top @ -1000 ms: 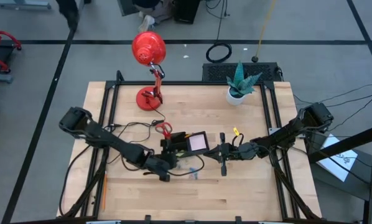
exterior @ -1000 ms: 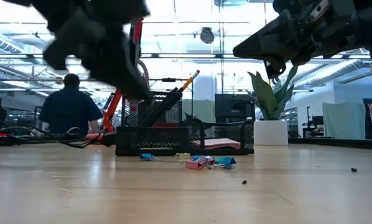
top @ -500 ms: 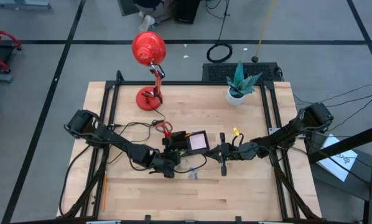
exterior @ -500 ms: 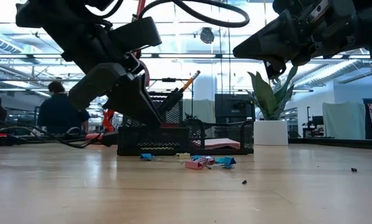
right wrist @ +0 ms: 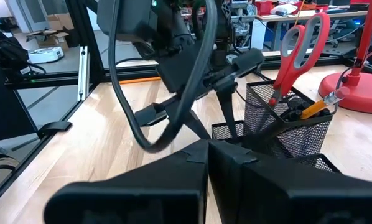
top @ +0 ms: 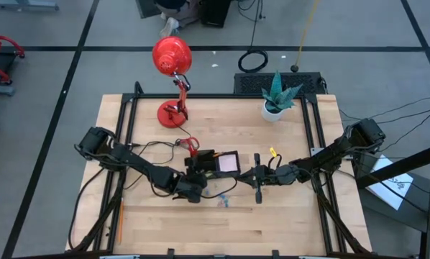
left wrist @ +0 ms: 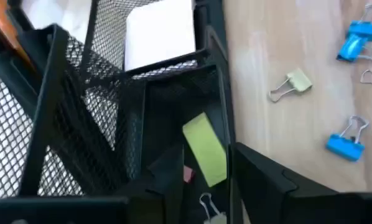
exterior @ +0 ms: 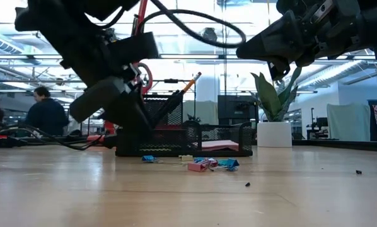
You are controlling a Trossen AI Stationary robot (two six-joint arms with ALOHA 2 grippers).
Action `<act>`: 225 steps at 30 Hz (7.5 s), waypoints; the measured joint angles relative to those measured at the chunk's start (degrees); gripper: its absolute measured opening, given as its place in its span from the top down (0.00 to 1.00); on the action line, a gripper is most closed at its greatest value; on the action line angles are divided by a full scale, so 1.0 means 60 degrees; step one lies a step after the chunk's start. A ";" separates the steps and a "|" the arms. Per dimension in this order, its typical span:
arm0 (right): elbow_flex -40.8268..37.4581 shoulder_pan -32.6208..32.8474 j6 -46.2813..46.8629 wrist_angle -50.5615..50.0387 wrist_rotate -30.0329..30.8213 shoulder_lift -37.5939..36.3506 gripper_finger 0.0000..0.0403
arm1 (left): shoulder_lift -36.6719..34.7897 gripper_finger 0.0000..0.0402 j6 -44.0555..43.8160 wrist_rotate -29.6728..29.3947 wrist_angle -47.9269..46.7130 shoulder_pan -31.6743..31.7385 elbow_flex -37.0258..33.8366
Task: Pick and place office supplies into organizer
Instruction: Put the blue binder clip into the black desk organizer
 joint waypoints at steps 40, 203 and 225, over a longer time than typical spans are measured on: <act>0.0823 0.0673 0.0793 -0.0424 -0.0423 0.1349 0.82 | -0.3855 0.98 0.2174 -0.0527 1.1812 -0.3630 -0.7828; 0.4696 0.0290 -0.2238 -0.6795 -0.3883 0.3252 0.52 | -0.3847 0.92 0.1133 -0.0531 1.0754 -0.3189 -0.7956; 0.4696 -0.0770 -0.4348 -0.6357 -0.5788 0.3958 0.48 | -0.3847 0.92 0.1224 -0.0531 1.0625 -0.2792 -0.7960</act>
